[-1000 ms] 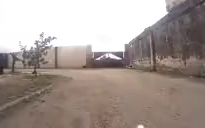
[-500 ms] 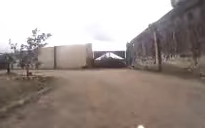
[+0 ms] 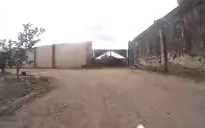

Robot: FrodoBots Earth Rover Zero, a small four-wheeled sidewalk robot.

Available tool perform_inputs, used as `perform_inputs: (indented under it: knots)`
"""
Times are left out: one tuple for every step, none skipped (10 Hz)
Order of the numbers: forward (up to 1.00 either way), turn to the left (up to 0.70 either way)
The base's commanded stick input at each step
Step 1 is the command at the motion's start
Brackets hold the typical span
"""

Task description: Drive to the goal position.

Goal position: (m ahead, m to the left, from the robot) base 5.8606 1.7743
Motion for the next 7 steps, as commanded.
perform_inputs:
  knots:
    - [1.00, 0.00]
    - [1.00, 0.00]
    - [1.00, 0.00]
    - [1.00, 0.00]
    - [1.00, 0.00]
    - [1.00, 0.00]
    - [1.00, 0.00]
